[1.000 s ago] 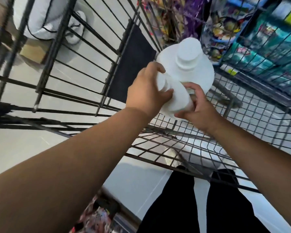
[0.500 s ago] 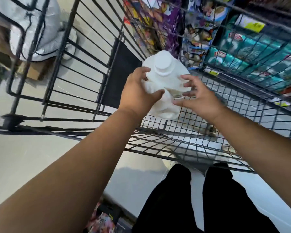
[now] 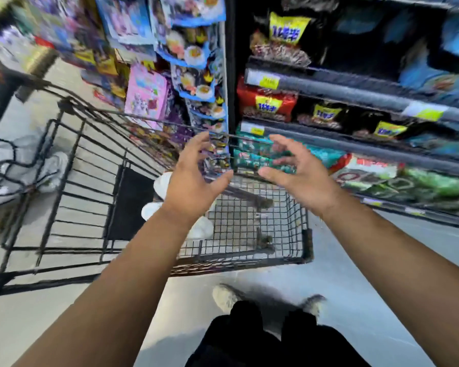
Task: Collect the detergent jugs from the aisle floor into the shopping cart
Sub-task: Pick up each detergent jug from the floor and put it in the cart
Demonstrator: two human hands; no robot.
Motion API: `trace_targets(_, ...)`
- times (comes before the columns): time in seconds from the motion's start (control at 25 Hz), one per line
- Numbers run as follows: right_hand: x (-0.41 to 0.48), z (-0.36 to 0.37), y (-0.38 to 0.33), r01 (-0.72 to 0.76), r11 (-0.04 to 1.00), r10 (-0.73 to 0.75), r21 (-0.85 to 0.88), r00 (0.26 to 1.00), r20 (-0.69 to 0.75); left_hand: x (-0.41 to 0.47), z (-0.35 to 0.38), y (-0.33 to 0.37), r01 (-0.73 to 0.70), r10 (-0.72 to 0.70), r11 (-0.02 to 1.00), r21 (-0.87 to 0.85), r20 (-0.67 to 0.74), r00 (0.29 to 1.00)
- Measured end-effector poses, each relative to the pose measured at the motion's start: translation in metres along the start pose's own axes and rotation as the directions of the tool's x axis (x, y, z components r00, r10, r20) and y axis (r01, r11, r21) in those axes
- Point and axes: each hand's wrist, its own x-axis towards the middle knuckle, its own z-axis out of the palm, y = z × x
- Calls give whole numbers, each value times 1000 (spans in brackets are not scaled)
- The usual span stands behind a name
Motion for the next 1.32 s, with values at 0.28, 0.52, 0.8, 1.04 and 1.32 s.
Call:
trace_targets(0.28,-112,-164,-32,61,998,-59,-5,947,-316,-13,92,153,-209,221,975,-73,276,935)
trace_targets(0.52,-240,-325,9,-12,998,-25,-65,843,-538,-73,228,283,-357,378,923,-144,513,771)
trace_targets(0.8,-376,-466,58,-36,999,33,14,606,-795,-142,396,414,-519,522,823,-231,668,530)
trace_targets(1.04,-465,-549,98,-77,994,102,79,356,-929,-191,529,489,-572,566,745,-343,779,270)
trace_targets(1.32,-528,-647,157,-165,961,228,220,29,-973,-227,696,576,-516,545,708,-481,838,-34)
